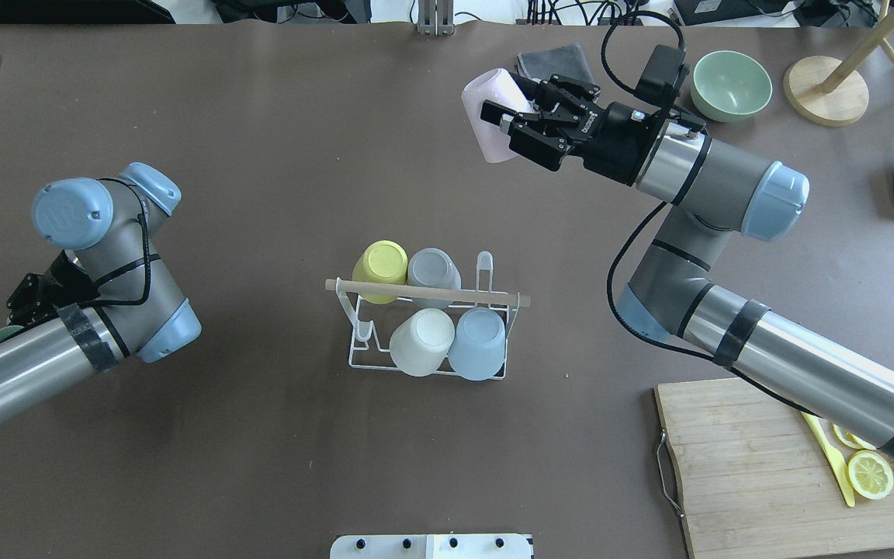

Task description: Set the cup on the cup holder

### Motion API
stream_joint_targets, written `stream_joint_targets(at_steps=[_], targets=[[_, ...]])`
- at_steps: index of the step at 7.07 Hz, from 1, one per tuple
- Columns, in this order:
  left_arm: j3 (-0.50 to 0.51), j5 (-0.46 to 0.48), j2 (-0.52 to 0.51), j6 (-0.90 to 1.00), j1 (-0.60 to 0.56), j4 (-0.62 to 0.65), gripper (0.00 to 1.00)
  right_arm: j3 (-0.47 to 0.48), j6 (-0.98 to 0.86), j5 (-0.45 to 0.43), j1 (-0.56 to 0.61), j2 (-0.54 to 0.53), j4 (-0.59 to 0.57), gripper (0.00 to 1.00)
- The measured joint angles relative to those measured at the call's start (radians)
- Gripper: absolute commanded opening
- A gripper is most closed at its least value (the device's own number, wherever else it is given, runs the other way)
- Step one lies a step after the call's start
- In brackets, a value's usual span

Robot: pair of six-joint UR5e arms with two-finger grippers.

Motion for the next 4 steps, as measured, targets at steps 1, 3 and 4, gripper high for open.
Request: stream_joint_targets(at_steps=[1, 3, 4], targets=[[-0.001, 0.0, 0.0, 0.0, 0.003, 0.004, 0.65, -0.012, 0.017, -0.022, -0.029, 0.015, 0.02, 0.0], [-0.021, 0.0, 0.002, -0.009, -0.006, -0.001, 0.65, -0.015, 0.117, 0.058, -0.049, 0.044, -0.004, 0.0], [-0.057, 0.0, 0.007, -0.019, -0.034, -0.03, 0.65, -0.013, 0.15, 0.152, -0.045, 0.043, -0.034, 0.0]])
